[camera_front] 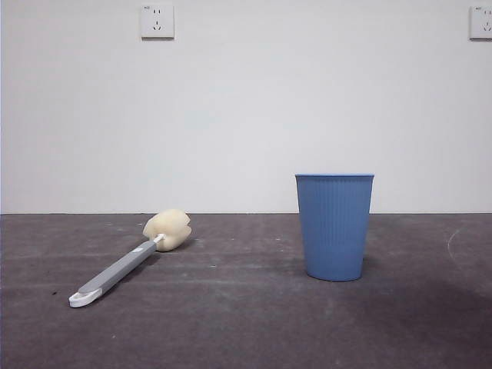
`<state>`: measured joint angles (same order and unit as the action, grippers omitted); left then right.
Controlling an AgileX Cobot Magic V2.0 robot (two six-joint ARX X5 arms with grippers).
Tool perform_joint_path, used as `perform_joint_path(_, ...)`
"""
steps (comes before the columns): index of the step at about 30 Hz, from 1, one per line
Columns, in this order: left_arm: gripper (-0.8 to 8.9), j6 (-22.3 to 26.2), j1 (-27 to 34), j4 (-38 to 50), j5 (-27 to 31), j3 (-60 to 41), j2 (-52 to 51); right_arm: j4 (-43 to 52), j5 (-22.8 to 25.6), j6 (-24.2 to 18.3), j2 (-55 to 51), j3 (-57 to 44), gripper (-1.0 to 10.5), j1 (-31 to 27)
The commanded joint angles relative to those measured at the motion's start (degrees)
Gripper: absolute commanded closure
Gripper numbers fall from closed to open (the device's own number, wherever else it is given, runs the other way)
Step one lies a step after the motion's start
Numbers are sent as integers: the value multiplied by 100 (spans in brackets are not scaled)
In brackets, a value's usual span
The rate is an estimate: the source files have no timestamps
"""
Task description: Pick up the cup brush,pick up the cup,insert the brush into the cup,clean the cup,put the cup brush back,put the cup back to the fixed position on the table
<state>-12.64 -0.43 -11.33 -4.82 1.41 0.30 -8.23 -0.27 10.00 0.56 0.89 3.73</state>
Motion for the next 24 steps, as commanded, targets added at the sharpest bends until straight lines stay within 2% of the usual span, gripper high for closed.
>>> perform_joint_path(1, 820, -214, 13, -273, -157, 273, -9, 24, -278, 459, 61, 151, 958, 9)
perform_joint_path(8, 819, -402, 13, -1126, -479, 1204, 66, -153, -1008, 702, 570, 859, 959, 13)
perform_joint_path(12, 820, -483, 13, -1648, -772, 1862, 258, -800, -1504, 673, 1067, 1587, 958, 13)
perform_joint_path(16, 820, -501, 13, -2282, -1185, 2594, 645, -1703, -1937, 289, 1591, 2511, 959, 17)
perform_joint_path(19, 820, -319, 13, -2793, -1488, 3117, 1036, -2465, -2249, -17, 1965, 3254, 959, 17)
perform_joint_path(24, 820, 127, 13, -3731, -2124, 3971, 1797, -3827, -2391, -555, 2540, 4406, 958, 17)
